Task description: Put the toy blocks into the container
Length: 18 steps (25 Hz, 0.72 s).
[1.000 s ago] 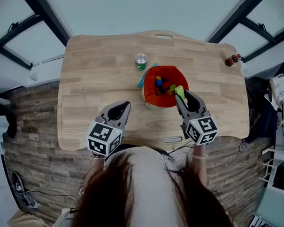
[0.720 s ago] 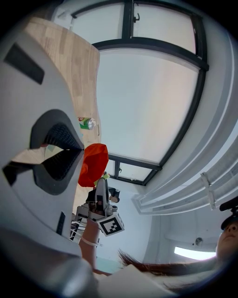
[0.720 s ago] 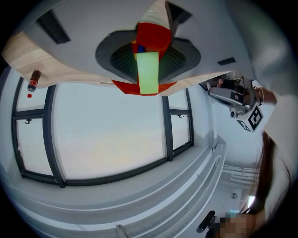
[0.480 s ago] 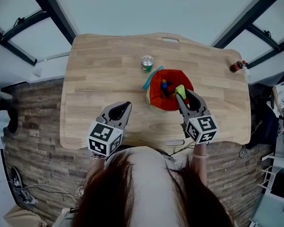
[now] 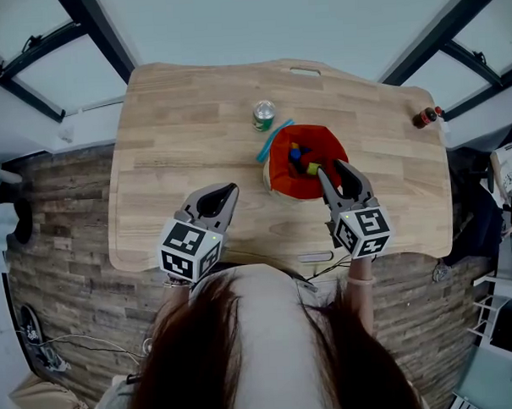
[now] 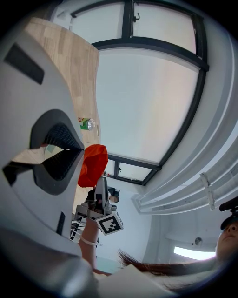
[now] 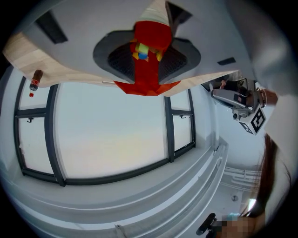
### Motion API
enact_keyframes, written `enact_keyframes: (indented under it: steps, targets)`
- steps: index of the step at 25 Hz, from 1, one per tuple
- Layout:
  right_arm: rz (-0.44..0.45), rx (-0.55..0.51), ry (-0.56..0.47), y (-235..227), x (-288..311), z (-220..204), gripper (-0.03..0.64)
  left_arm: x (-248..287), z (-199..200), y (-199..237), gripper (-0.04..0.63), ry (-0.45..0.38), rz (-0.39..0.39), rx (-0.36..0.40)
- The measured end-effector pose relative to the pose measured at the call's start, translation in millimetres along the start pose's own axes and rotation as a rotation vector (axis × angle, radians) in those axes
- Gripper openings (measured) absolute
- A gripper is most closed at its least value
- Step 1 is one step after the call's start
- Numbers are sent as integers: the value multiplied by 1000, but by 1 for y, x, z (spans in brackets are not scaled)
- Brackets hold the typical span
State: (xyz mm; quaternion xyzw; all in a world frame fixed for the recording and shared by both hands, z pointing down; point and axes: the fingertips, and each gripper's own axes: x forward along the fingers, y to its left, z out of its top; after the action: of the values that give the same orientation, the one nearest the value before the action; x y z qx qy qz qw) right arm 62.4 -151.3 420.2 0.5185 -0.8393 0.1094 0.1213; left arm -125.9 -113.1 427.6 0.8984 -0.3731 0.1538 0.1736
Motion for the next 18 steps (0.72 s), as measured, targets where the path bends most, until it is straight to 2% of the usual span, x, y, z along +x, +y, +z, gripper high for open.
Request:
enact_keyframes:
  steps: [5, 15, 18]
  targets:
    - [-38, 0, -16, -2, -7, 2, 152, -3, 1, 0, 9, -5, -2, 4]
    - [-45, 5, -24, 3, -28, -2, 150, -8, 3, -11, 9, -18, -7, 13]
    - [-55, 3, -36, 4, -36, -2, 121, -10, 3, -15, 9, -21, -6, 14]
